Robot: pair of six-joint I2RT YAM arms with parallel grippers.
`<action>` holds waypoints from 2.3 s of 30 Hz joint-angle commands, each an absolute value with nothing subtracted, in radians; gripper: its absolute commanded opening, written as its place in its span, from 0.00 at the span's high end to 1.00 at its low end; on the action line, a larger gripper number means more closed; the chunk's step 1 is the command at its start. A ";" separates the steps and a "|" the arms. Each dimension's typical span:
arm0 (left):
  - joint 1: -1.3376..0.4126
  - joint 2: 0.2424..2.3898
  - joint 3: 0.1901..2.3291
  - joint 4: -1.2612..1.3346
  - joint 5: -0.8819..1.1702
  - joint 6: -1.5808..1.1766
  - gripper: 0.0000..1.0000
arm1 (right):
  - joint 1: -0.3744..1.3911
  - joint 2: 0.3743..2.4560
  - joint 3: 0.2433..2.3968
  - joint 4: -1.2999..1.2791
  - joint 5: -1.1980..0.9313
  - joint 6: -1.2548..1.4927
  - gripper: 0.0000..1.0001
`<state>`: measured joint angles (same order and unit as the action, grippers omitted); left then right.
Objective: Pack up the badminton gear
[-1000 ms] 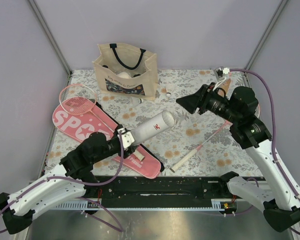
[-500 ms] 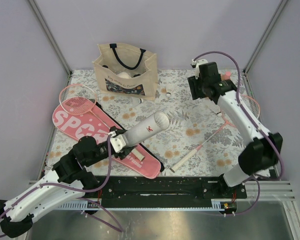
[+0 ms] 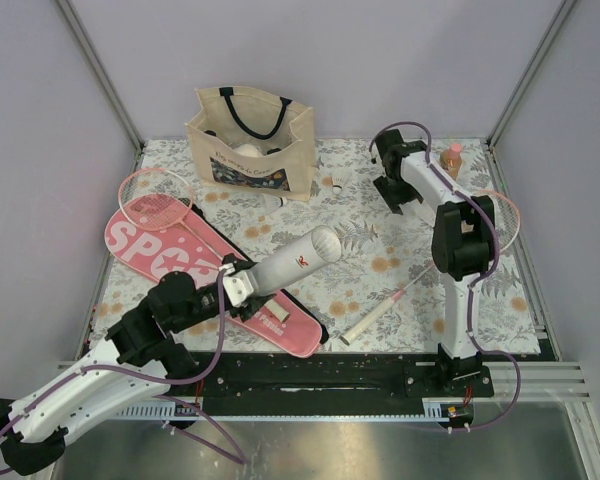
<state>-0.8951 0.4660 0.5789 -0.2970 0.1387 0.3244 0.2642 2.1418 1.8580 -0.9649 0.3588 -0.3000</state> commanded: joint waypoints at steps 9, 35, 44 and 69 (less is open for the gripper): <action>-0.899 0.485 0.581 -0.213 0.155 0.330 0.43 | 0.186 2.253 1.997 -1.020 0.327 -0.380 0.32; -0.897 0.505 0.587 -0.224 0.138 0.337 0.43 | 0.158 2.184 1.908 -1.095 0.313 -0.365 0.84; -0.897 0.492 0.584 -0.222 0.104 0.330 0.43 | 0.160 2.010 1.879 -1.095 0.132 -0.278 1.00; -0.896 0.653 0.681 -0.247 -0.031 0.192 0.44 | 0.284 0.974 1.068 0.058 -0.399 0.577 1.00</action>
<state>-0.8951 0.6468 0.6113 -0.3126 -0.0277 0.2272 0.2111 1.0588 1.1515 -0.2535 -0.3565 0.4217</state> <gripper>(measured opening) 0.681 0.014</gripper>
